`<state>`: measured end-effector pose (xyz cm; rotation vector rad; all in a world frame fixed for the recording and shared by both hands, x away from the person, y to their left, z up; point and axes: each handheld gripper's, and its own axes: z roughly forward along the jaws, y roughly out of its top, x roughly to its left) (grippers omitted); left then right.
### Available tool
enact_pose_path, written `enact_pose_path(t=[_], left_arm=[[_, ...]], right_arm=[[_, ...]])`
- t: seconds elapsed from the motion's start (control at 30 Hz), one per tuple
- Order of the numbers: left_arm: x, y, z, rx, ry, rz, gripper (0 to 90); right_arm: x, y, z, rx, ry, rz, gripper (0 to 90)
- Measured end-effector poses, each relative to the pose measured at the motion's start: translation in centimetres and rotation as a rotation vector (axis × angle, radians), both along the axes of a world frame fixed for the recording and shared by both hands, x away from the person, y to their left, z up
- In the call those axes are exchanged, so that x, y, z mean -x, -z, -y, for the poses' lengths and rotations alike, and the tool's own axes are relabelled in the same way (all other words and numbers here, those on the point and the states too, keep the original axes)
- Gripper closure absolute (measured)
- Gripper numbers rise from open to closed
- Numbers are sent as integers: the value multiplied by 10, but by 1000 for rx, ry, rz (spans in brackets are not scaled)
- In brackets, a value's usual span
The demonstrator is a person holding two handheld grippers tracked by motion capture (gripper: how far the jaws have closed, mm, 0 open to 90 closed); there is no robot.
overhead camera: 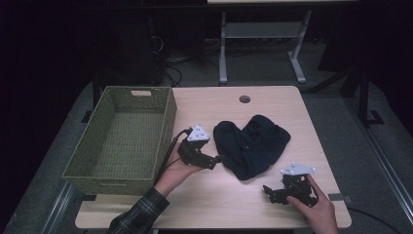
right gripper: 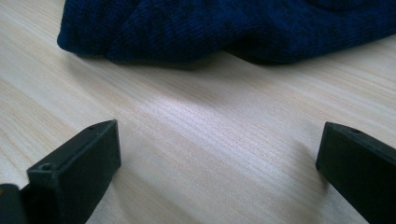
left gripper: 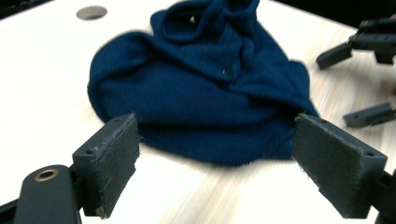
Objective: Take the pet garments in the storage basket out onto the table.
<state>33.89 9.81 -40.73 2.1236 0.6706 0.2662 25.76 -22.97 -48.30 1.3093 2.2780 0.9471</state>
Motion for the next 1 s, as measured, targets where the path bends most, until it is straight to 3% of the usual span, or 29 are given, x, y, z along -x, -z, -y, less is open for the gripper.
enact_pose_path(t=[0.13,0.5,0.67,0.87,1.0], left_arm=[[6,9,-3,-32,-8,15,146],[18,33,-9,-84,-18,-44,144],[24,45,-10,-132,-11,-64,139],[27,54,-8,-189,0,-63,129],[27,62,-8,-200,-6,-83,129]], right_arm=[[0,0,0,0,0,-1,0],[0,0,0,0,0,0,0],[0,0,0,0,0,0,0],[0,0,0,0,0,-1,0],[0,0,0,0,0,0,0]])
